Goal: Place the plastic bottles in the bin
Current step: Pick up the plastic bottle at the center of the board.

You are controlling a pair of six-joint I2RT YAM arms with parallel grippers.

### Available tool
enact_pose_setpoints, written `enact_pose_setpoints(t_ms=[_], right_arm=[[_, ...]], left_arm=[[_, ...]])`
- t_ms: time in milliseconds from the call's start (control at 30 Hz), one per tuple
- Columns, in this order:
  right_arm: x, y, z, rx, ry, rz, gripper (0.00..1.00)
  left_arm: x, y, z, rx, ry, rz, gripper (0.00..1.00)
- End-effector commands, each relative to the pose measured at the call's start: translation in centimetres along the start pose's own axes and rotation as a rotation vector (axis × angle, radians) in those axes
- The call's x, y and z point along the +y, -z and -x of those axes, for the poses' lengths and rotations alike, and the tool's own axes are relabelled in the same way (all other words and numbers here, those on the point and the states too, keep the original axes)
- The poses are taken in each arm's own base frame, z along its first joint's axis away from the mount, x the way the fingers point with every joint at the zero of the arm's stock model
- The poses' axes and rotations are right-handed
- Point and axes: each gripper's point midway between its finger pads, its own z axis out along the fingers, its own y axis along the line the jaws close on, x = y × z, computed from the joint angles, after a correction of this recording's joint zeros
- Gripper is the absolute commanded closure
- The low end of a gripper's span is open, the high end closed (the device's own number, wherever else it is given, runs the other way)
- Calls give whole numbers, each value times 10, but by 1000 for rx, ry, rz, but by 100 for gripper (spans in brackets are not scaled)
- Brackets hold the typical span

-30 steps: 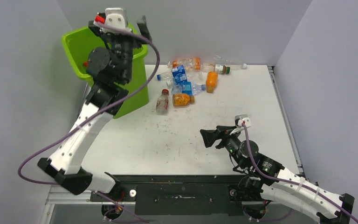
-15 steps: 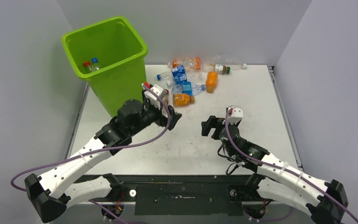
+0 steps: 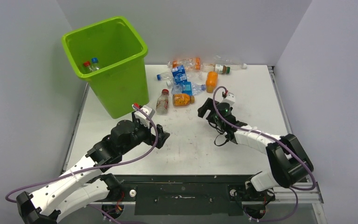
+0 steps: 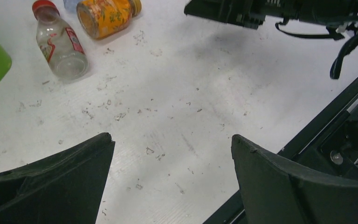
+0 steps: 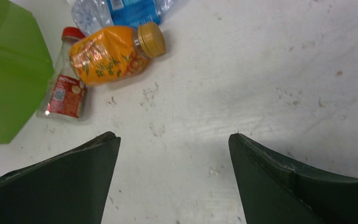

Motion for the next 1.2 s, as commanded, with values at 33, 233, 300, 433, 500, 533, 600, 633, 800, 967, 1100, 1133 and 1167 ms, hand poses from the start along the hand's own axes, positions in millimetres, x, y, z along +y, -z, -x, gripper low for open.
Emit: enact_pose_setpoints(t_ms=[33,233,300,433,500,533,600,633,800,967,1100,1133,1167], right_arm=[[52,-32,65,-162,-100,129,10],[56,-86,70,-125,-116,109,10],[60,-98,75,-122,-118,117,10],[71,-124,74,-87,-75,133,8],[77,-134,75,-73,-54,126,8],[78,-138,73,-64,-48,122,7],[77,-147,66,-39,-40,106,7],[75,-151,63,-27,-37,97,7],[71,-167,51,12,1,63,5],[70,-174,32,50,42,52,4],[69,-172,20,71,57,58,2],[67,-170,16,75,58,57,2],[67,-168,15,73,56,59,2]], left_arm=[[2,3,17,-88,43,26,4],[14,11,17,-112,60,84,4],[15,13,18,-126,64,88,4],[17,15,20,-146,64,96,4],[17,14,19,-140,63,98,4],[17,14,19,-137,63,99,4],[18,12,17,-126,60,104,4],[19,12,17,-123,59,107,4],[20,11,15,-115,55,116,4],[20,10,14,-110,54,117,4],[20,10,14,-113,56,113,4],[20,10,14,-112,56,112,4],[19,10,14,-111,55,108,4]])
